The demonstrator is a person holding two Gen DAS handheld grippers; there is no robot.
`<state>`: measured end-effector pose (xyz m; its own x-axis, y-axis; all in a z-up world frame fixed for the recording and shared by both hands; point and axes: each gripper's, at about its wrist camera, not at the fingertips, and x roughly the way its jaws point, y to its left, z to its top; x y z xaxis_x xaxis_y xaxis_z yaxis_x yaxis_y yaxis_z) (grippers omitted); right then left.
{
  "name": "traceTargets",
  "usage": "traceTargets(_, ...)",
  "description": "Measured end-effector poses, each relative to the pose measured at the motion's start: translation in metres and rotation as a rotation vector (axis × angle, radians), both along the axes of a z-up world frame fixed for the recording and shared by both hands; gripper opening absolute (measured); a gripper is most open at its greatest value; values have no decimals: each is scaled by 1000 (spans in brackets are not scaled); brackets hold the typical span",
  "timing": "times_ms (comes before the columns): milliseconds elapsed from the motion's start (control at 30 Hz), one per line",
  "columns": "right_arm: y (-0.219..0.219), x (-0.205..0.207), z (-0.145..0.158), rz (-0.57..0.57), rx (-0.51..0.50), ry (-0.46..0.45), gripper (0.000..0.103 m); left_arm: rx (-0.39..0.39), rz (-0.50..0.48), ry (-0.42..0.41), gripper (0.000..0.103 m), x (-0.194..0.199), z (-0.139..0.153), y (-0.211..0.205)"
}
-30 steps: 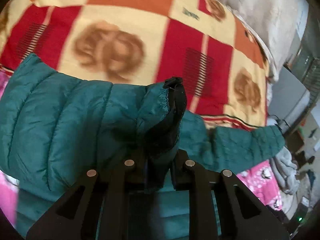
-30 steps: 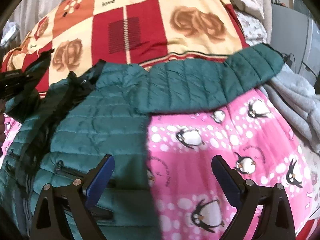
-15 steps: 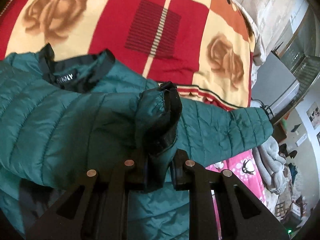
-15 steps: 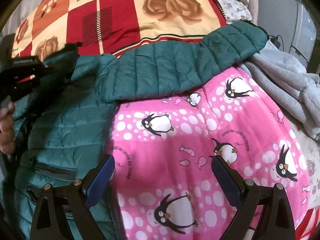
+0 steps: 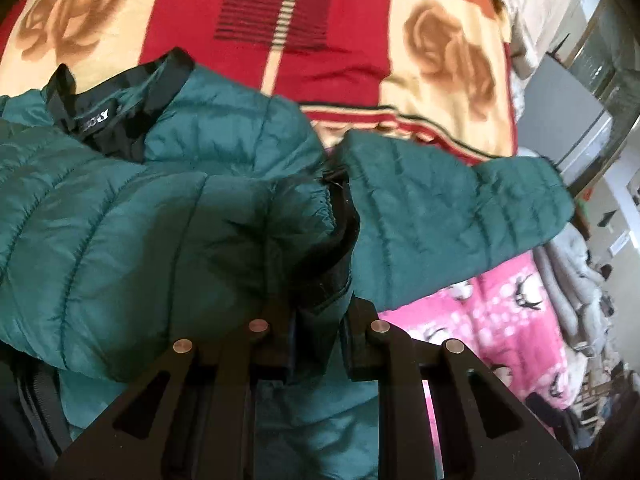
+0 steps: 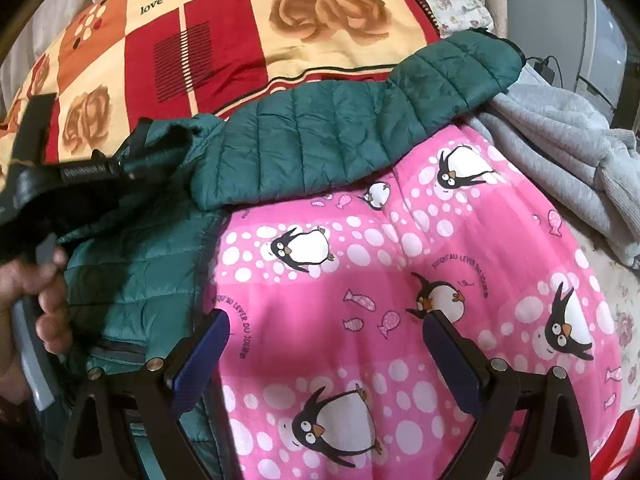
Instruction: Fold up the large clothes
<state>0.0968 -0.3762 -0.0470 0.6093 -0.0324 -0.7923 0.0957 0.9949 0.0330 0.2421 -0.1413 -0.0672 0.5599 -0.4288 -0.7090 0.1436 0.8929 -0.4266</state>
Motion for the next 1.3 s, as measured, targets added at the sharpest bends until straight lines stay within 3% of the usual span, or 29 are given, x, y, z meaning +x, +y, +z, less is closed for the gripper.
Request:
traceTargets(67, 0, 1, -1, -4, 3, 3, 96, -18, 13, 15, 17, 0, -4, 4)
traceTargets(133, 0, 2, -1, -8, 1, 3, 96, -27, 6, 42, 29, 0, -6, 4)
traceTargets(200, 3, 3, 1, -5, -3, -1, 96, -55, -12, 44, 54, -2, -5, 5)
traceTargets(233, 4, 4, 1, -5, -8, -3, 96, -65, -24, 40, 57, -5, -3, 5)
traceTargets(400, 11, 7, 5, -13, -51, -18, 96, -113, -85, 29, 58, -25, 10, 14)
traceTargets(533, 22, 10, 10, -16, -42, -31, 96, -115, -56, -19, 58, -40, 25, 49)
traceTargets(733, 57, 14, 26, 31, -38, -94, 96, -51, 197, -80, 58, -55, 41, 174)
traceTargets(900, 106, 35, 47, 162, 19, -202, 96, -38, 377, -109, 58, -61, 45, 265)
traceTargets(1033, 168, 74, 44, 370, 17, -226, 96, 11, 448, -98, 58, -51, 32, 300)
traceTargets(1100, 186, 88, 36, 418, 40, -220, 96, 28, 457, -60, 58, -43, 15, 304)
traceTargets(1233, 200, 111, 17, 440, 45, -201, 95, 101, 444, -37, 58, -38, -10, 301)
traceTargets(1300, 196, 125, 1, 403, 46, -134, 95, 100, 461, -19, 58, -36, -18, 305)
